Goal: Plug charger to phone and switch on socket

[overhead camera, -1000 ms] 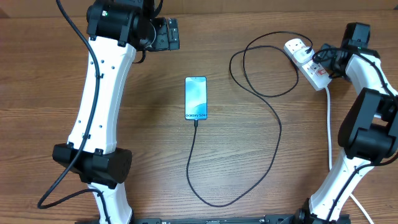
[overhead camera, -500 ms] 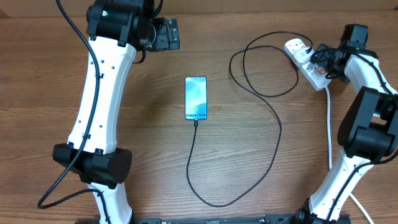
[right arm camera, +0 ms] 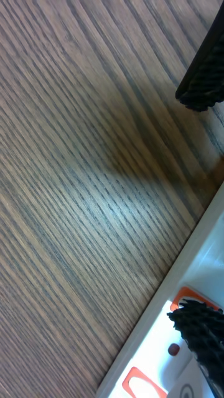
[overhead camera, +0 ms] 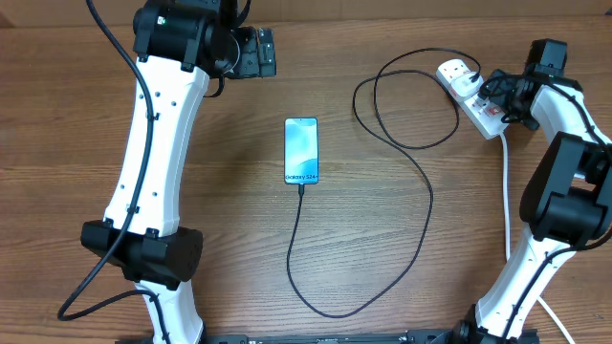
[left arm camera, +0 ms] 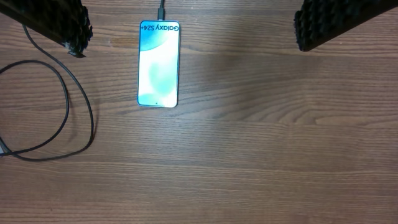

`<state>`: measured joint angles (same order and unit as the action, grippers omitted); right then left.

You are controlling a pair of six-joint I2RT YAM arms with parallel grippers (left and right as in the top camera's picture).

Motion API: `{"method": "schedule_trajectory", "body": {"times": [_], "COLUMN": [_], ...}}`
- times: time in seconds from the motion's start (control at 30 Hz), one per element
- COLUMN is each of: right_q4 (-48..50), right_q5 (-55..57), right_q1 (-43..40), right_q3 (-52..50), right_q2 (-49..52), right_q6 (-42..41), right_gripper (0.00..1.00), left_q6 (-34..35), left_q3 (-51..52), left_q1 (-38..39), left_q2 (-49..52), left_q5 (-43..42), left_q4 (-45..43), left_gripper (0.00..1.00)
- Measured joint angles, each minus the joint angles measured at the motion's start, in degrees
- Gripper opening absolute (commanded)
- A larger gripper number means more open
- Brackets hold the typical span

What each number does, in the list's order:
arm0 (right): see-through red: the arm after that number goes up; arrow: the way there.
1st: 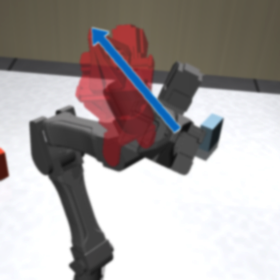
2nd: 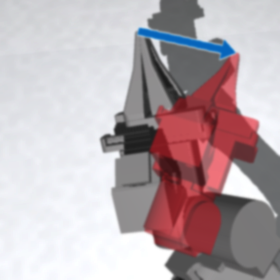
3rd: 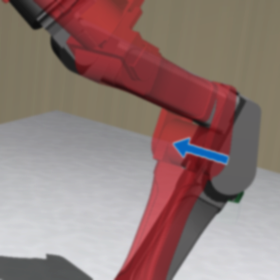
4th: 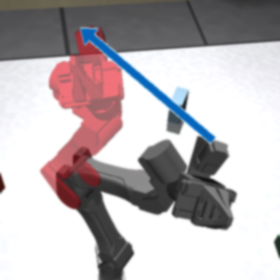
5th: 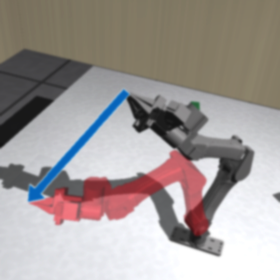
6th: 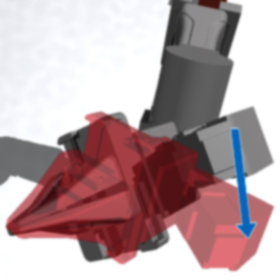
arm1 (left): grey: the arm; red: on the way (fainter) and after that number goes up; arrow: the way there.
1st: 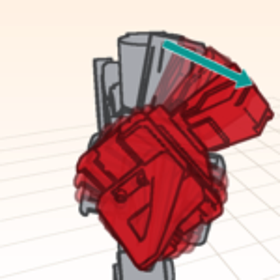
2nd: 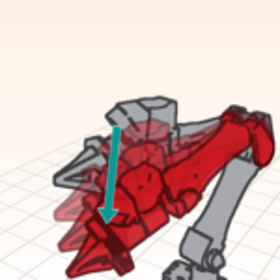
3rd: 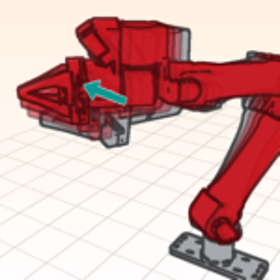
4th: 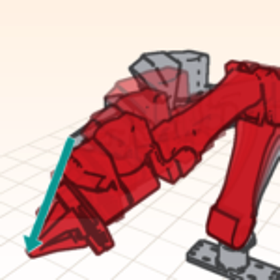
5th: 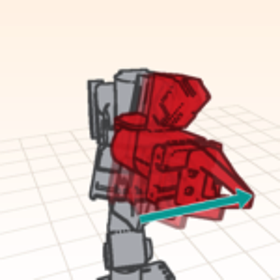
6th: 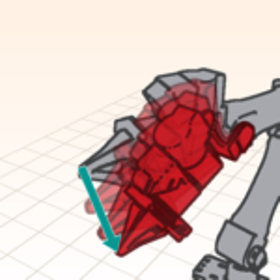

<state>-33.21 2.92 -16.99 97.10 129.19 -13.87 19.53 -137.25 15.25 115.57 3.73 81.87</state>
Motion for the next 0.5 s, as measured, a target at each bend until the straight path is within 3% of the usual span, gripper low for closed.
{"method": "schedule_trajectory", "body": {"times": [0.5], "right_q4": [-2.93], "right_q5": [-4.22], "right_q1": [-0.31], "right_q3": [0.74], "right_q2": [0.00], "right_q6": [2.25], "right_gripper": [1.00], "left_q6": [0.00], "left_q3": [0.00], "left_q1": [0.00], "left_q2": [0.00], "left_q5": [0.00], "left_q4": [0.00], "left_gripper": [1.00]}}
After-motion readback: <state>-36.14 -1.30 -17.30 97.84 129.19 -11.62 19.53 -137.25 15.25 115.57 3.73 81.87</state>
